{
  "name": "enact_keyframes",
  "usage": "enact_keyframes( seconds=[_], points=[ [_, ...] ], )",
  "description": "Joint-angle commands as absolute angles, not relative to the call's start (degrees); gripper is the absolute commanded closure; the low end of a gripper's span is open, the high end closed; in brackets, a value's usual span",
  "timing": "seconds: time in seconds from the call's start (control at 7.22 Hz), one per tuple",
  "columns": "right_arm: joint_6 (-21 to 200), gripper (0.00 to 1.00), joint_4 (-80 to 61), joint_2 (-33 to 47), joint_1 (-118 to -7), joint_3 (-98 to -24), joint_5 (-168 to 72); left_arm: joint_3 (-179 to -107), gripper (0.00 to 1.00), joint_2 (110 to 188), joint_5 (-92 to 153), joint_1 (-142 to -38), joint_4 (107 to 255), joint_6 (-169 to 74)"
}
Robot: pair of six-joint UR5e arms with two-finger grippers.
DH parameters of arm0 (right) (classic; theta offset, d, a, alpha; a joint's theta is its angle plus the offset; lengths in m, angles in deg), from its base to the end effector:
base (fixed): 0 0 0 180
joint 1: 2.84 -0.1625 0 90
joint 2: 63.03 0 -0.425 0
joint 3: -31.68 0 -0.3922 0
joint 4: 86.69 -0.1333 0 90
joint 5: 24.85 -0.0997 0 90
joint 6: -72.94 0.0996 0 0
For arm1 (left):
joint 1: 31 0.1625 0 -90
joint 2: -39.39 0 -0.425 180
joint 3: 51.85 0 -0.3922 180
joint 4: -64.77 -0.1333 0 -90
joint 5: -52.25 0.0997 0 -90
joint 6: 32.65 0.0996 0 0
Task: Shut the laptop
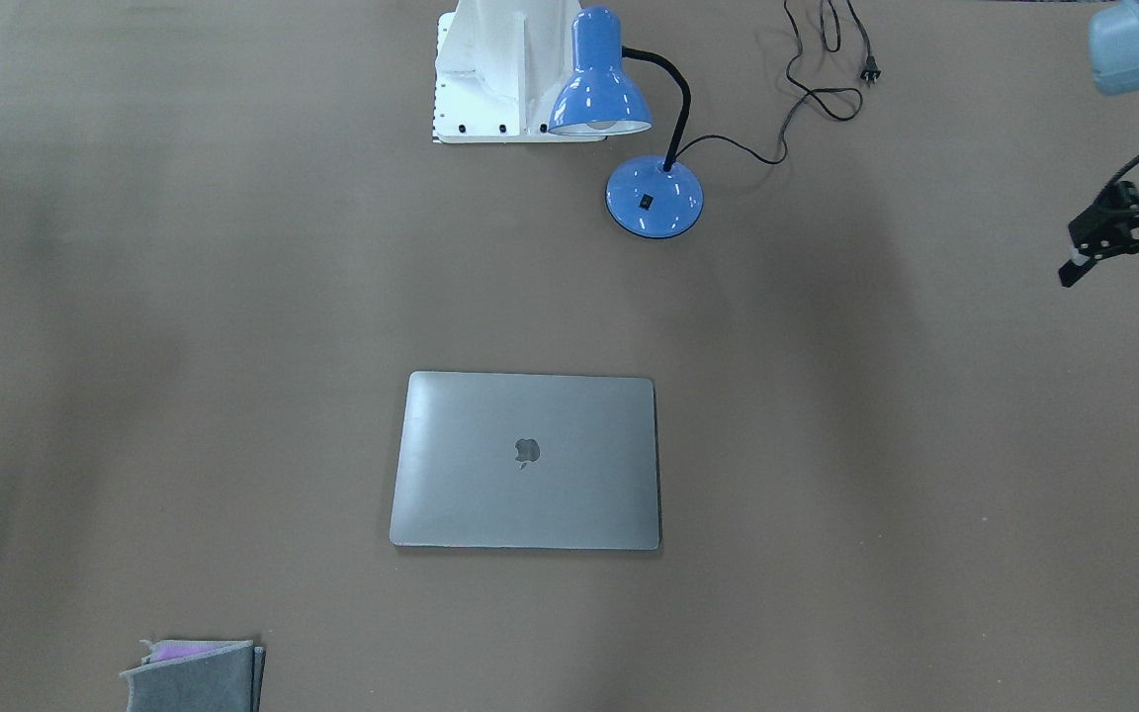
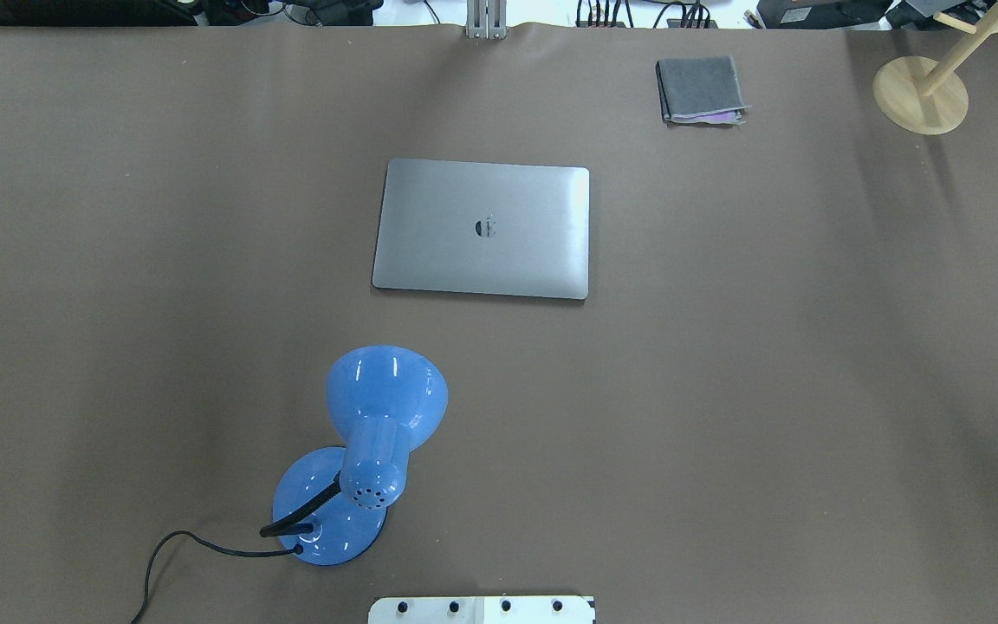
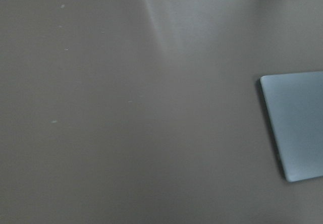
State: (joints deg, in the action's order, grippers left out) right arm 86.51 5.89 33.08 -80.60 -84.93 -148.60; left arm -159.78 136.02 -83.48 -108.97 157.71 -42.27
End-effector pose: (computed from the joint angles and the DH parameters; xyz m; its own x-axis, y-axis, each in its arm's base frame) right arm -0.0176 -0.4489 0.4959 0.8020 -0.1156 0.5861 0.0139 0.9845 0.1751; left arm 0.0491 -0.5277 0.4373 0.6361 0.3173 -0.7034 -0.0797 0.9337 0.3491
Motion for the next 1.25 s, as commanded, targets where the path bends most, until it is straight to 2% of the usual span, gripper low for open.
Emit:
enact_keyframes(
  seconds=[0.0, 0.28, 0.69, 1.11],
  points=[
    [63.02, 0.00, 16.69, 36.38, -92.97, -82.85, -150.71, -159.08, 0.00, 134.05, -83.37, -116.23, 141.94, -24.89],
    [59.23, 0.00, 23.16, 39.60, -96.70, -82.05, -149.23, -153.92, 0.00, 132.92, -83.19, -116.69, 132.38, -22.10],
    [59.93, 0.00, 16.81, 40.24, -96.70, -74.95, -150.00, -153.01, 0.00, 130.01, -83.02, -120.57, 135.52, -22.46],
    [59.67, 0.00, 14.48, 40.24, -96.44, -73.79, -151.23, -153.36, 0.00, 129.48, -77.32, -120.56, 135.61, -22.45]
  ],
)
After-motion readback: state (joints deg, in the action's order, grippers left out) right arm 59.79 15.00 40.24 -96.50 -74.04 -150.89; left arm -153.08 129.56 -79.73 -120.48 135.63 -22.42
